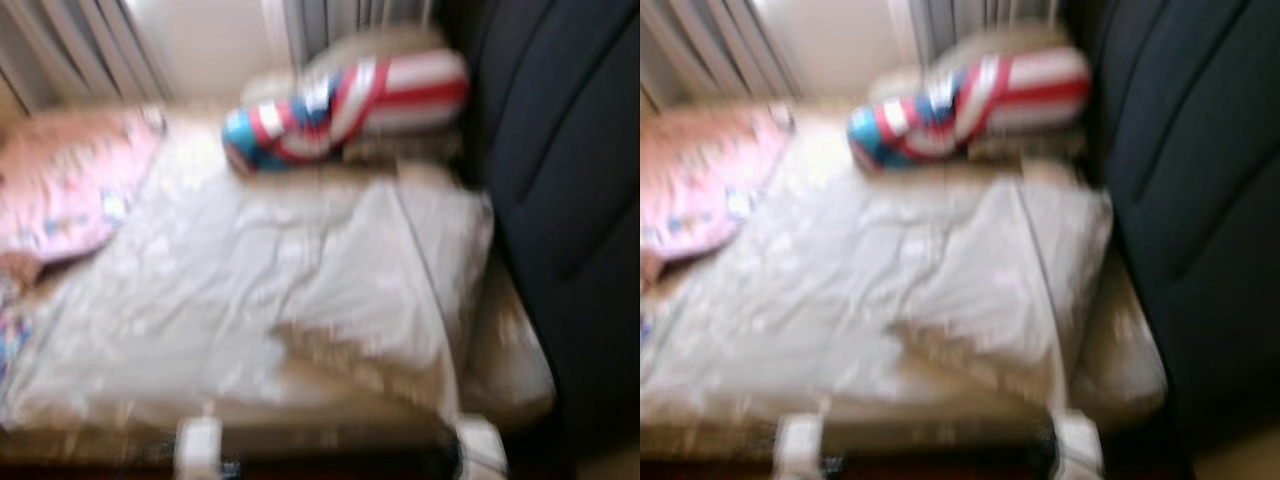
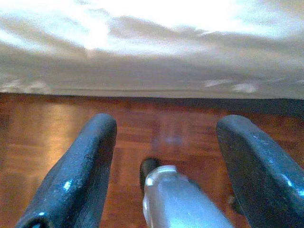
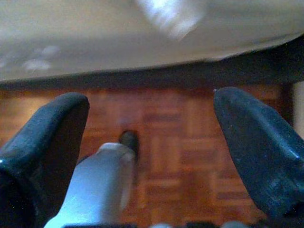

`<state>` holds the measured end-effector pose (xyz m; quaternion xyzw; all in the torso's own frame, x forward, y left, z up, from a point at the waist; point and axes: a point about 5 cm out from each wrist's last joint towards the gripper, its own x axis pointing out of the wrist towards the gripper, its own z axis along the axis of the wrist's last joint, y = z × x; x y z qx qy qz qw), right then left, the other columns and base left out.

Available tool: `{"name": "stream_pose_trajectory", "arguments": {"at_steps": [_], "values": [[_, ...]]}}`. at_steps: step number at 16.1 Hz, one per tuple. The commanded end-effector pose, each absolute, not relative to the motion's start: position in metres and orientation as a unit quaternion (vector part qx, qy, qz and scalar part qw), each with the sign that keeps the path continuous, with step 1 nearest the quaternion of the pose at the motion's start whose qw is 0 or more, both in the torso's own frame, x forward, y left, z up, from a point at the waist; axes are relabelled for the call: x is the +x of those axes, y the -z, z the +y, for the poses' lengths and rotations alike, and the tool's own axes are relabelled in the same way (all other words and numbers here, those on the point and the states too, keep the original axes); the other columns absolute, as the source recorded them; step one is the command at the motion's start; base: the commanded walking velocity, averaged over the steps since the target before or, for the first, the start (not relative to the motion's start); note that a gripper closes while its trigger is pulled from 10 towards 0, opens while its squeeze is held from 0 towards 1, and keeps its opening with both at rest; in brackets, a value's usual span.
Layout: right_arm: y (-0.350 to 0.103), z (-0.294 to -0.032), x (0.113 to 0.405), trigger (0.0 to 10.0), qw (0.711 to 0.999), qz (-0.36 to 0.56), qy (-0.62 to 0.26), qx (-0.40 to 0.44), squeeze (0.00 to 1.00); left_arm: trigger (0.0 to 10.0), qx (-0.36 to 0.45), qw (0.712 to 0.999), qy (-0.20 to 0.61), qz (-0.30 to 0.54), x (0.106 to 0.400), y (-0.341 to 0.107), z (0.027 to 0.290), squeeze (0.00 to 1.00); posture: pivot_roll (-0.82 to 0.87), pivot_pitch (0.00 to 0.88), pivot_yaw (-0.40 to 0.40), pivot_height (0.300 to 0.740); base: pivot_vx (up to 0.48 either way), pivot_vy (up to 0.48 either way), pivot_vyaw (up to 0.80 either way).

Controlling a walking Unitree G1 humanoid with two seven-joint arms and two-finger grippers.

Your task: Clean up the room

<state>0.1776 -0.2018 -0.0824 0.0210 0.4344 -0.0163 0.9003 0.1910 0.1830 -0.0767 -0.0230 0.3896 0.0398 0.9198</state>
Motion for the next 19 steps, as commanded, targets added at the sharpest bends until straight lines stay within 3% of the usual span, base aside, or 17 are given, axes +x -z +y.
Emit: {"name": "stream_pose_trajectory", "arguments": {"at_steps": [1,7,14,15,16,19], "values": [[0.082,-0.19,0.182,10.0,0.903,0.428,0.002,0.028,0.0,10.0,-0.014,0.916,-0.058,0.397,0.183,0.079,0.199,0.0,0.0,0.093,-0.016,0.74,0.0,0.0,0.0],[0.076,-0.188,0.186,10.0,0.926,0.375,0.002,0.045,0.0,10.0,-0.007,0.945,-0.046,0.324,0.209,0.06,0.205,0.0,-0.01,0.1,-0.012,0.74,0.0,0.0,0.0],[0.069,-0.19,0.186,10.0,0.951,0.297,0.018,0.081,0.0,10.0,0.031,0.995,-0.021,0.095,0.245,-0.002,0.216,0.0,-0.03,0.078,-0.02,0.74,0.0,0.0,0.0],[0.05,-0.186,0.212,10.0,0.97,0.232,0.013,0.071,0.0,10.0,0.038,0.997,-0.017,0.063,0.246,-0.012,0.215,0.0,-0.03,0.071,-0.021,0.74,0.0,0.0,0.0],[0.005,-0.175,0.26,10.0,0.992,0.108,0.0,0.066,0.0,10.0,0.035,0.999,-0.013,0.04,0.248,-0.021,0.212,0.0,-0.04,0.063,-0.02,0.74,0.0,0.0,0.0],[-0.008,-0.174,0.268,10.0,0.995,0.067,0.001,0.071,0.0,10.0,0.03,1.0,-0.003,0.002,0.254,-0.036,0.203,0.0,-0.04,0.044,-0.021,0.74,0.0,0.0,0.0]]}}
